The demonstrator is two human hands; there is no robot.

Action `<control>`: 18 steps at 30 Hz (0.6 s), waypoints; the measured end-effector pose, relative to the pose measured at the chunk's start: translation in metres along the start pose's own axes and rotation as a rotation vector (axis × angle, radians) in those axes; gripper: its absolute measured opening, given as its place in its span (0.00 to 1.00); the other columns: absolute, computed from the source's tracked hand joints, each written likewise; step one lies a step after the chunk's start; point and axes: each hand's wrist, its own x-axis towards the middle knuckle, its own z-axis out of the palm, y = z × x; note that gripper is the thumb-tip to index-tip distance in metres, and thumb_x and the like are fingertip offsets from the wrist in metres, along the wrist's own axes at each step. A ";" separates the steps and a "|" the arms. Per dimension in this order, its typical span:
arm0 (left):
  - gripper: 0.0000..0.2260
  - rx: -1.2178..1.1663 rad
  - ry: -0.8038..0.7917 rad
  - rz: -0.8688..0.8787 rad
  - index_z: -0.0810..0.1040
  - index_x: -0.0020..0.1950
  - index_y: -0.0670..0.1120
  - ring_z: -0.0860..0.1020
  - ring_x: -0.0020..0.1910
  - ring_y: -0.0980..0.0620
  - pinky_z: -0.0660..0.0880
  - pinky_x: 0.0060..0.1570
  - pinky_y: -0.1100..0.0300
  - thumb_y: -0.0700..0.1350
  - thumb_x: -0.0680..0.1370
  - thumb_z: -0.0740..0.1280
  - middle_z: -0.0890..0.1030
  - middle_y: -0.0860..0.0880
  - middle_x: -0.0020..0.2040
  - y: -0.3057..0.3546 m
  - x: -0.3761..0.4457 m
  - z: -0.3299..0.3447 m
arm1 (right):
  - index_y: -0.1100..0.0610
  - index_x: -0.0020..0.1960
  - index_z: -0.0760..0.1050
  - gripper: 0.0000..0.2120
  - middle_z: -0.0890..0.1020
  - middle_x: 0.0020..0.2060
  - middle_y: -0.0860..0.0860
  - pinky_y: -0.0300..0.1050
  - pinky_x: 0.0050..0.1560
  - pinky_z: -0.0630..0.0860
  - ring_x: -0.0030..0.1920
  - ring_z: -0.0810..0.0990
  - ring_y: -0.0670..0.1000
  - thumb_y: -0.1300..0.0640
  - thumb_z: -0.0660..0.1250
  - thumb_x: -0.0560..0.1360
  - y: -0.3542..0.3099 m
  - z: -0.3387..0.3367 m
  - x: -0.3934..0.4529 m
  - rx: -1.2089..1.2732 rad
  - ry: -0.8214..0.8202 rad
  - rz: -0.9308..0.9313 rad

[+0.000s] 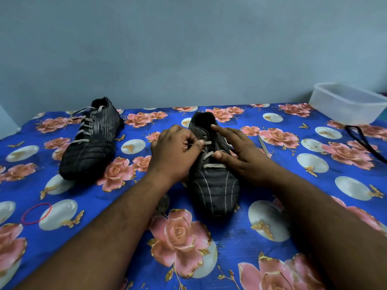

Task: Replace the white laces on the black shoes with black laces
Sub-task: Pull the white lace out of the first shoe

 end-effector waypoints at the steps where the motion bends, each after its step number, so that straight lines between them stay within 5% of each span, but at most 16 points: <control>1: 0.11 0.017 0.018 -0.042 0.74 0.38 0.54 0.74 0.56 0.47 0.68 0.58 0.47 0.56 0.76 0.69 0.77 0.54 0.47 -0.003 0.002 -0.002 | 0.29 0.77 0.54 0.36 0.66 0.74 0.45 0.58 0.75 0.64 0.76 0.62 0.51 0.22 0.55 0.71 0.000 0.000 0.000 -0.001 0.000 0.001; 7: 0.09 0.156 0.020 -0.229 0.78 0.41 0.53 0.74 0.59 0.44 0.67 0.56 0.47 0.56 0.76 0.67 0.78 0.51 0.51 -0.024 0.007 -0.008 | 0.26 0.75 0.52 0.35 0.65 0.74 0.44 0.58 0.75 0.64 0.76 0.62 0.50 0.20 0.53 0.70 0.000 0.000 0.000 -0.014 -0.001 -0.007; 11: 0.19 -0.072 0.069 -0.047 0.80 0.52 0.54 0.74 0.59 0.47 0.69 0.61 0.45 0.64 0.76 0.57 0.79 0.53 0.55 -0.013 0.003 -0.006 | 0.26 0.75 0.52 0.35 0.65 0.75 0.44 0.59 0.75 0.64 0.76 0.62 0.50 0.20 0.54 0.70 0.000 0.000 0.000 -0.008 0.001 -0.006; 14: 0.22 0.019 0.014 0.111 0.79 0.48 0.53 0.73 0.55 0.50 0.66 0.56 0.50 0.67 0.75 0.55 0.78 0.55 0.50 -0.002 -0.002 0.000 | 0.28 0.76 0.53 0.36 0.65 0.74 0.44 0.58 0.75 0.64 0.76 0.62 0.50 0.21 0.54 0.71 0.000 -0.001 0.000 -0.010 0.001 -0.003; 18: 0.17 0.016 0.009 0.112 0.76 0.41 0.54 0.74 0.53 0.50 0.66 0.53 0.50 0.64 0.75 0.57 0.77 0.55 0.47 0.000 -0.002 0.001 | 0.29 0.77 0.53 0.34 0.65 0.74 0.45 0.56 0.75 0.64 0.76 0.62 0.49 0.27 0.57 0.73 -0.002 -0.001 -0.001 -0.005 0.001 -0.003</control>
